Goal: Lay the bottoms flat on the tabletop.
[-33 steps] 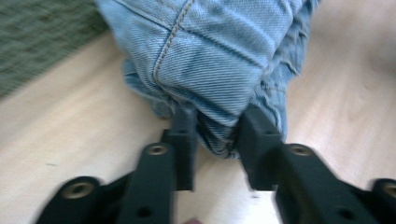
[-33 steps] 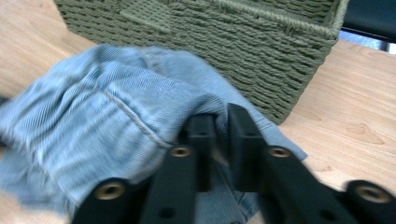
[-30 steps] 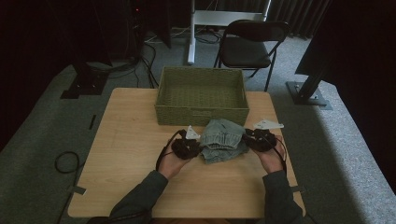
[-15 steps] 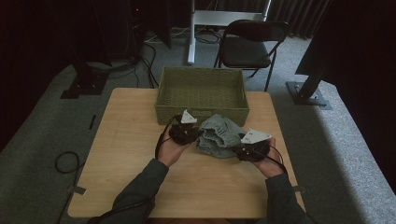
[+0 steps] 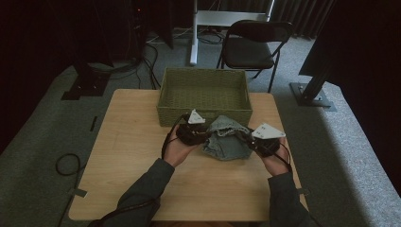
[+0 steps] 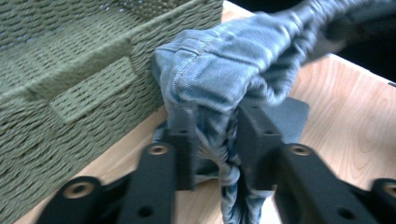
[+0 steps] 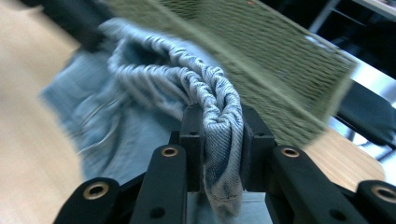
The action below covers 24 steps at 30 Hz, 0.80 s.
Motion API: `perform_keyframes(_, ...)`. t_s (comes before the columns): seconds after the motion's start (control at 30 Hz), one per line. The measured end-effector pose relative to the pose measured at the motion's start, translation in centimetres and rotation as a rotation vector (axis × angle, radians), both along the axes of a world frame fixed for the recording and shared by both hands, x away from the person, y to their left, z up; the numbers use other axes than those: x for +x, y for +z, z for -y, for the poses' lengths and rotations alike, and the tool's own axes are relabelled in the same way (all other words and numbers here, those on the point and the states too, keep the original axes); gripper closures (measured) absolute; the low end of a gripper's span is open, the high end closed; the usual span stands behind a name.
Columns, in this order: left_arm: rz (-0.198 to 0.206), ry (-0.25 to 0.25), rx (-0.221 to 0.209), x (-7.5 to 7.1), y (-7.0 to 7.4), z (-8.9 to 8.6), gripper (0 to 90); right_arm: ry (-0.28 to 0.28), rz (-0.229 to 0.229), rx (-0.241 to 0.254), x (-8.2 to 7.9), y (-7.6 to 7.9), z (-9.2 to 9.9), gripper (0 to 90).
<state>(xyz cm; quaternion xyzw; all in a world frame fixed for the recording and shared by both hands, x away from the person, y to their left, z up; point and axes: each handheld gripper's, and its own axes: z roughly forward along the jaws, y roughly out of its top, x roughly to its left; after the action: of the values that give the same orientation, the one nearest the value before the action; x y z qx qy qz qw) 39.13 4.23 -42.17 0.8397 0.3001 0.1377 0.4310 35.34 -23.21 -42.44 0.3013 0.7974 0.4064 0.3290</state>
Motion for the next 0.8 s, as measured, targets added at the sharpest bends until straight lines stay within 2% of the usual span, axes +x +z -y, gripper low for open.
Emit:
perform_keyframes(0.1, 0.010, 0.003, -0.006, -0.3, 0.0, -0.3, 62.1, -0.069, -0.003, 0.021, 0.6, 0.2, 0.7, 76.0)
perform_keyframes(0.3, -0.011, 0.001, 0.011, -0.9, -1.1, -0.6, 54.4, -0.137, -0.083, 0.087, 2.7, 0.4, 2.6, 76.1)
perform_keyframes(0.57, -0.034, -0.105, -0.032, -2.5, -3.4, 0.6, 42.1, -0.182, -0.110, 0.109, 4.2, 0.8, 3.7, 76.4)
perform_keyframes(0.63, -0.040, -0.132, -0.025, -2.8, -3.8, 1.2, 39.0, -0.189, -0.115, 0.113, 4.5, 0.8, 3.8, 76.4)
perform_keyframes(0.7, -0.040, -0.152, 0.000, -3.2, -4.5, 2.1, 35.6, -0.191, -0.118, 0.118, 4.6, 0.8, 3.8, 76.4)
perform_keyframes(0.8, -0.050, -0.137, 0.035, -3.1, -5.4, 3.2, 32.8, -0.189, -0.120, 0.122, 4.6, 0.7, 3.9, 76.3)
